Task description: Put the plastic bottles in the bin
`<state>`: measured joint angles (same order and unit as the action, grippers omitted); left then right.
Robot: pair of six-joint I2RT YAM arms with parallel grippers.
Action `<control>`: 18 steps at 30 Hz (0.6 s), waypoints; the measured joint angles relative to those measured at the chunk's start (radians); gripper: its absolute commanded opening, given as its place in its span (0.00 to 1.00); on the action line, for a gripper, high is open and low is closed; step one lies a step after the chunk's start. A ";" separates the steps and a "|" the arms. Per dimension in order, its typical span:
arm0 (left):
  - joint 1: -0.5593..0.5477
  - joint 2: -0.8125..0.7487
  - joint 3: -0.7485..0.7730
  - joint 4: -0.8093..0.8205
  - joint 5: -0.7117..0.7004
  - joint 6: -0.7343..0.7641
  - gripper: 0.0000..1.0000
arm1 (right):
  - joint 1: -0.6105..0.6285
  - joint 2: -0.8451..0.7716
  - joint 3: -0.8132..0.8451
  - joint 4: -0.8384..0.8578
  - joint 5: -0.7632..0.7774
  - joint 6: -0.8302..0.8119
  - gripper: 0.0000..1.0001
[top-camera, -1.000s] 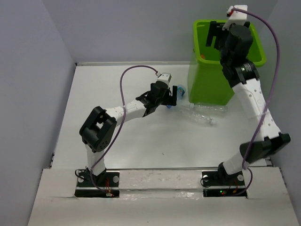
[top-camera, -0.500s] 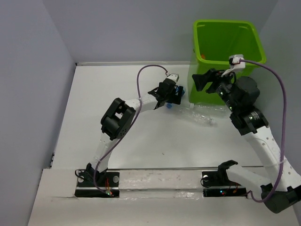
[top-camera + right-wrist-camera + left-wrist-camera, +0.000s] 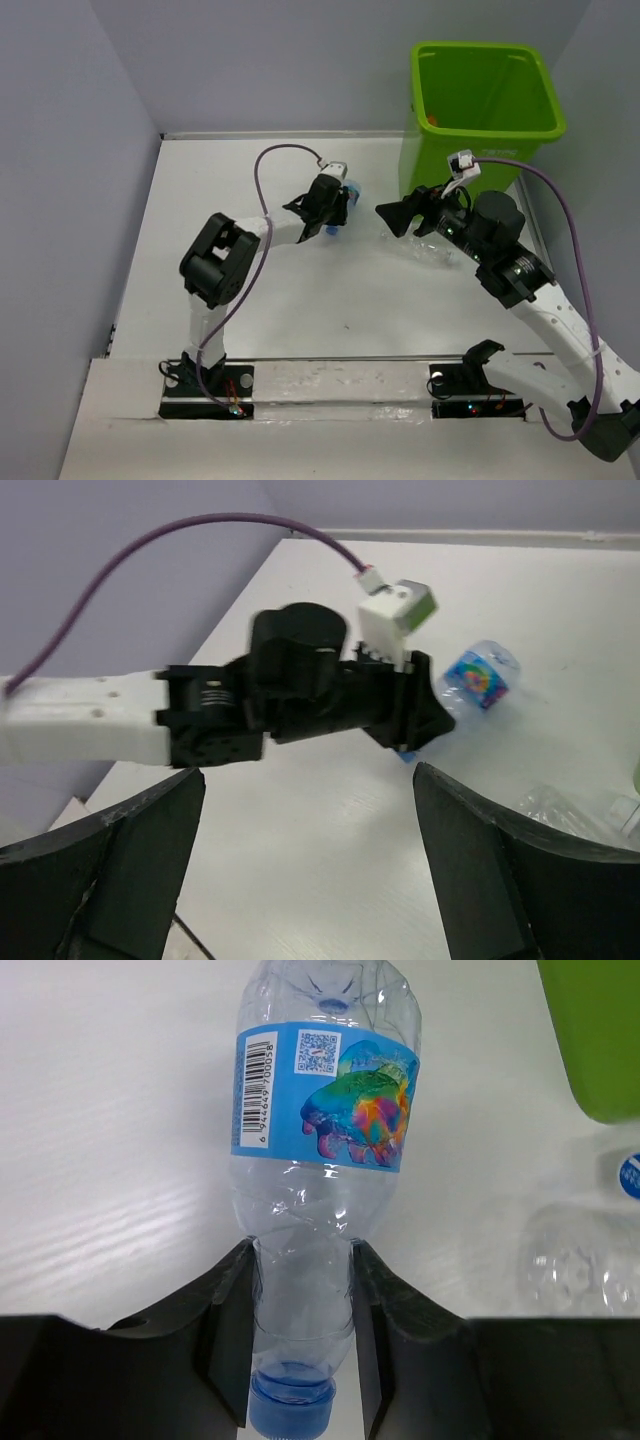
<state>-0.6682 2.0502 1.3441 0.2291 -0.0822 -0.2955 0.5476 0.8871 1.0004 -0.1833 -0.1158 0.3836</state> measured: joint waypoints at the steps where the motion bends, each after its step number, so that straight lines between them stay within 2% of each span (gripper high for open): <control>1: 0.005 -0.053 -0.058 0.000 -0.003 -0.005 0.31 | 0.000 0.000 -0.008 0.008 0.000 0.011 0.92; 6: 0.024 -0.437 -0.371 0.113 0.032 -0.087 0.31 | 0.000 0.016 -0.088 0.050 0.003 0.108 0.95; 11: -0.041 -0.722 -0.578 0.243 0.113 -0.154 0.31 | 0.003 0.072 -0.130 0.121 -0.065 0.201 0.97; 15: -0.115 -0.857 -0.671 0.275 0.179 -0.186 0.31 | 0.004 0.141 -0.146 0.217 -0.181 0.247 0.98; 18: -0.145 -0.890 -0.684 0.274 0.192 -0.198 0.31 | 0.004 0.184 -0.148 0.256 -0.233 0.269 0.99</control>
<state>-0.8127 1.1599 0.6601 0.5034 0.1097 -0.4931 0.5514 1.0714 0.8524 0.0727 -0.3489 0.6521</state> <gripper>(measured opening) 0.463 0.975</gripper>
